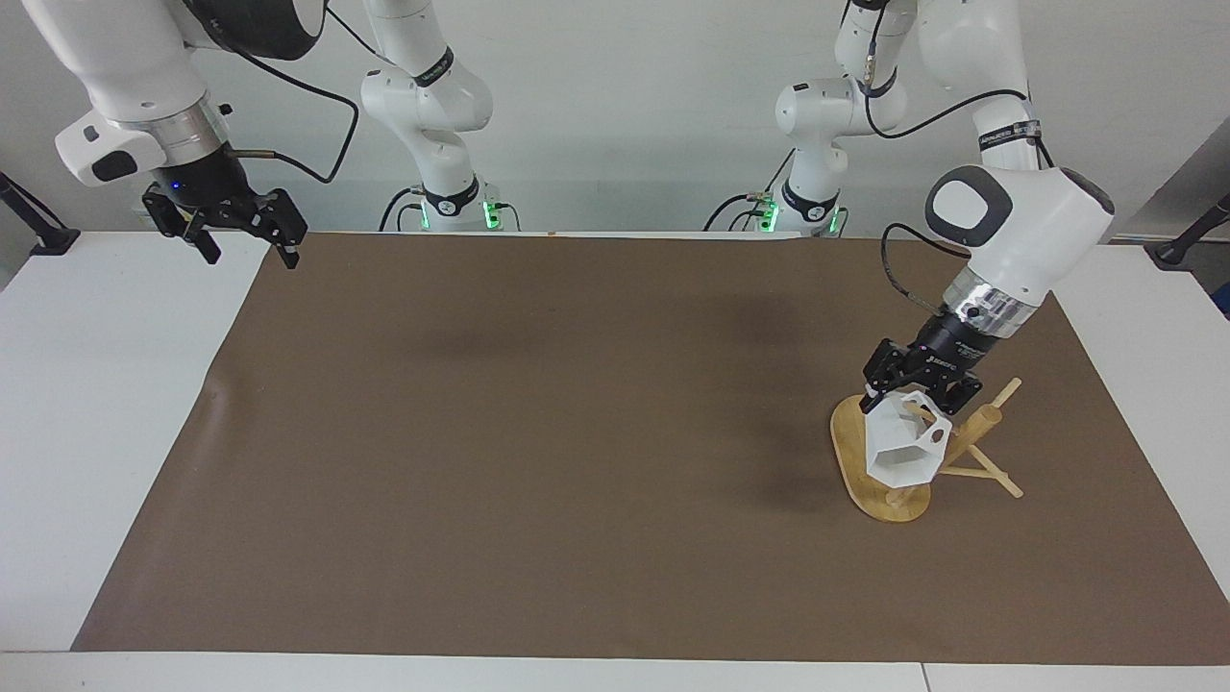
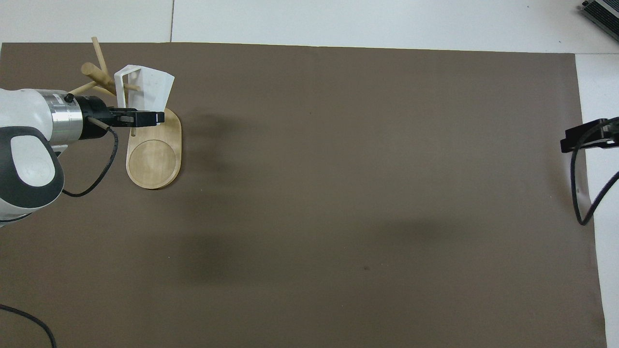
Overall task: Hang cup on rack
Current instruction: 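Lower the cup onto a mug tree peg with the left gripper, then open the left gripper and draw it back from the cup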
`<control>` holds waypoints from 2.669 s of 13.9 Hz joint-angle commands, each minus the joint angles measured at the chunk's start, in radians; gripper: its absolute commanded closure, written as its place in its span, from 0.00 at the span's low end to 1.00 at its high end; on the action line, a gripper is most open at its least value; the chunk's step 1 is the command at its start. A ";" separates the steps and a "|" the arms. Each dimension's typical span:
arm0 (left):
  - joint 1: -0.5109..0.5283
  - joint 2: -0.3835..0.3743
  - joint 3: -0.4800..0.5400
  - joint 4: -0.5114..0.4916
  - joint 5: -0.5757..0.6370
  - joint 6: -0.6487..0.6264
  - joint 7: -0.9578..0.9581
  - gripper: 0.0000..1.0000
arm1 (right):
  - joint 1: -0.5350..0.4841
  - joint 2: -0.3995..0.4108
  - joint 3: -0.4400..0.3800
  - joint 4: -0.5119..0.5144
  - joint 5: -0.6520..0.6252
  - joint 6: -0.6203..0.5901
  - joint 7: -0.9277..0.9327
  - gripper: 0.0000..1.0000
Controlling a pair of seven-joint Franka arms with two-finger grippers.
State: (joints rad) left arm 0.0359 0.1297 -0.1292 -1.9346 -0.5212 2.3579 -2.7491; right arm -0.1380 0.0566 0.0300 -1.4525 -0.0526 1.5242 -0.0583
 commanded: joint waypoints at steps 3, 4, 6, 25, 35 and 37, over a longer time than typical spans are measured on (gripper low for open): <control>0.002 -0.041 0.000 -0.047 0.036 0.020 -0.168 1.00 | -0.023 -0.004 0.008 0.027 0.043 -0.010 0.018 0.00; 0.002 -0.041 0.000 -0.049 0.038 0.021 -0.170 1.00 | -0.028 -0.004 -0.001 0.027 0.075 -0.009 0.020 0.00; 0.005 -0.041 0.000 -0.049 0.053 0.031 -0.170 0.83 | -0.029 -0.008 -0.008 0.020 0.082 -0.009 0.023 0.00; -0.022 -0.188 -0.007 -0.012 0.265 -0.321 0.717 0.00 | -0.028 -0.052 -0.004 -0.071 0.079 0.034 0.021 0.00; 0.016 -0.194 0.005 0.060 0.414 -0.494 1.764 0.00 | -0.028 -0.052 -0.004 -0.071 0.079 0.034 0.021 0.00; 0.021 -0.194 0.005 0.063 0.414 -0.515 1.857 0.00 | -0.028 -0.052 -0.004 -0.071 0.079 0.034 0.021 0.00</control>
State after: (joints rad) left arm 0.0476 -0.0551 -0.1210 -1.8817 -0.1304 1.8848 -0.9911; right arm -0.1533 0.0318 0.0167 -1.4903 0.0111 1.5432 -0.0542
